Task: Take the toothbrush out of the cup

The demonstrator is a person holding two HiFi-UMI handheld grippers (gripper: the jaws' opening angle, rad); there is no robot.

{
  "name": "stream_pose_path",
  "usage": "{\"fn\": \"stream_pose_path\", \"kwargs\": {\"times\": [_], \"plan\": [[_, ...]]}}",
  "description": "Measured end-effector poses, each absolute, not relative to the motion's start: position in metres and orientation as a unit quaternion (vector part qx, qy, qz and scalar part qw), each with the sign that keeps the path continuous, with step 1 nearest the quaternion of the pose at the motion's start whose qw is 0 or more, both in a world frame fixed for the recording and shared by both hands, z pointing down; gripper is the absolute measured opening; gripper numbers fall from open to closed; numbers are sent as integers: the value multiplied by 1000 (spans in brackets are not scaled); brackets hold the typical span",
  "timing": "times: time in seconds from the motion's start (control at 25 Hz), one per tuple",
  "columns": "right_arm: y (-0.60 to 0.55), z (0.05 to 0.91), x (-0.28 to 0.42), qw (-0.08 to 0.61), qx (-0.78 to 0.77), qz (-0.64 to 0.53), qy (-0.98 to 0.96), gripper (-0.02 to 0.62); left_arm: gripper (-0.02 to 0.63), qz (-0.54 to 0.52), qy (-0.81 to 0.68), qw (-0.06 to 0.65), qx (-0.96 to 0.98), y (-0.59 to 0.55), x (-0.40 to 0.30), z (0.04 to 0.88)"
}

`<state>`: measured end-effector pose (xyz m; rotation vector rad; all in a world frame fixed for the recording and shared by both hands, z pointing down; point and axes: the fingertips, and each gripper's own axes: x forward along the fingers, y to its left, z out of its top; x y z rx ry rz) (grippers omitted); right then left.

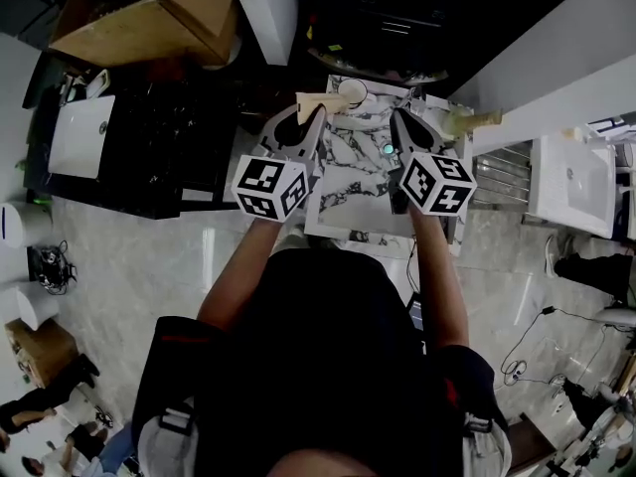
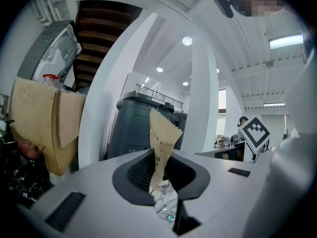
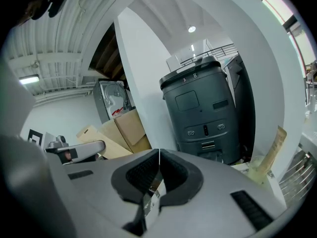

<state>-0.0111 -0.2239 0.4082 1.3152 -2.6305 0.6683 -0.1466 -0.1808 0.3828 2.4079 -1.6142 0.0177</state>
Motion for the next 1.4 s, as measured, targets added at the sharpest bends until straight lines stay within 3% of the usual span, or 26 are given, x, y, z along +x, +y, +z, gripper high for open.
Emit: {"fn": "stream_pose_path", "kwargs": {"times": [1.4], "plan": [[-139, 388, -61, 79, 489, 191, -847, 35, 57, -18, -495, 136, 858, -116, -197, 375]]}}
